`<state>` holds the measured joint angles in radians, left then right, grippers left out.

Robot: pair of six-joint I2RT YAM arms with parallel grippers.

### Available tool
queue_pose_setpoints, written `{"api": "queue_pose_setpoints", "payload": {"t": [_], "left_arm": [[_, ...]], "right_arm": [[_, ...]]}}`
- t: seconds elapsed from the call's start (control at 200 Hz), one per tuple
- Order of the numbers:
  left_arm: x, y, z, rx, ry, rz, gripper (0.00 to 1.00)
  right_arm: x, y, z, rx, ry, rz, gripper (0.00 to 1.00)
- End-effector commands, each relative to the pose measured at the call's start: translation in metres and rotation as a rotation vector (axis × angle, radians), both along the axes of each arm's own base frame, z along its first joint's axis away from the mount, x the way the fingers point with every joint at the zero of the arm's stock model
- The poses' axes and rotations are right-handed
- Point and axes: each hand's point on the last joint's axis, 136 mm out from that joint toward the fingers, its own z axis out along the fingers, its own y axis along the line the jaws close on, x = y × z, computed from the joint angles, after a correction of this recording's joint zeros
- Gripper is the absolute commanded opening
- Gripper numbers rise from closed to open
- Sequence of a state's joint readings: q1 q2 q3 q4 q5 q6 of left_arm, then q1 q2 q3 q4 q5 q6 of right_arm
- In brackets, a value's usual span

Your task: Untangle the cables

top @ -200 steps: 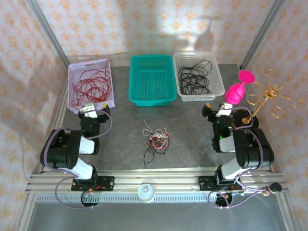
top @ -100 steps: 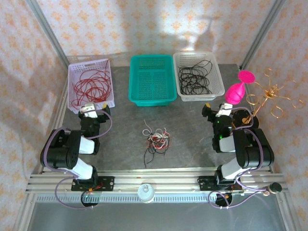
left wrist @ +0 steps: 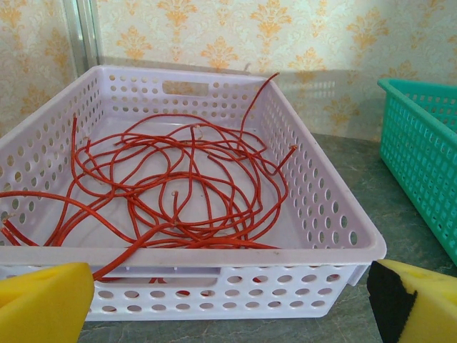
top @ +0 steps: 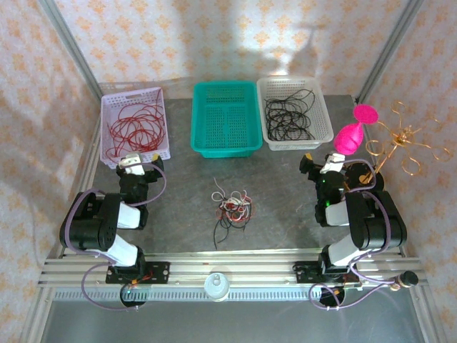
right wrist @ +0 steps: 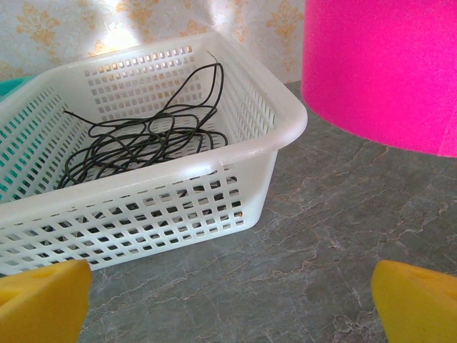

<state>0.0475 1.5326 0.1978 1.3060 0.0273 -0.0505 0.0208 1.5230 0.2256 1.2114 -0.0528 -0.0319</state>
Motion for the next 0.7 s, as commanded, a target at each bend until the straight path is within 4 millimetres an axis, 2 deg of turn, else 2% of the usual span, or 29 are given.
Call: {"api": "queue_pose_setpoints", "payload": {"t": [0.0,0.235,0.31,0.385,0.476,0.566,0.586,0.601,0.631,0.696], "left_arm": [[0.005,-0.005,0.008,0.015,-0.025,-0.027,0.99],[0.005,-0.006,0.009,0.022,-0.029,-0.027,0.99],[0.003,-0.009,0.014,0.052,-0.031,-0.005,0.99],[0.002,-0.011,0.023,0.078,-0.018,0.032,0.99],[0.000,0.002,0.029,0.040,0.027,0.142,0.99],[-0.011,0.012,0.035,0.000,0.032,0.224,0.99],[-0.014,0.013,0.036,-0.006,0.031,0.234,0.99],[-0.016,0.013,0.037,-0.009,0.030,0.242,0.99],[-0.021,0.014,0.038,-0.011,0.034,0.257,0.99],[-0.031,0.017,0.041,-0.034,0.043,0.291,0.99]], "right_arm": [[0.002,-0.001,0.008,-0.009,-0.028,-0.001,1.00],[0.000,0.003,0.009,-0.017,-0.035,0.023,1.00],[-0.001,0.017,0.016,-0.054,-0.046,0.085,1.00],[-0.009,0.016,0.027,-0.068,-0.074,0.046,1.00],[-0.011,0.020,0.036,-0.055,-0.044,0.036,1.00],[-0.017,0.021,0.042,-0.034,-0.014,0.021,1.00],[-0.019,0.024,0.038,-0.033,0.003,0.027,1.00],[-0.022,0.024,0.046,-0.025,-0.020,0.024,1.00],[-0.025,0.024,0.050,-0.005,-0.021,0.019,0.99],[-0.030,0.030,0.053,0.026,0.010,0.035,0.93]]}}
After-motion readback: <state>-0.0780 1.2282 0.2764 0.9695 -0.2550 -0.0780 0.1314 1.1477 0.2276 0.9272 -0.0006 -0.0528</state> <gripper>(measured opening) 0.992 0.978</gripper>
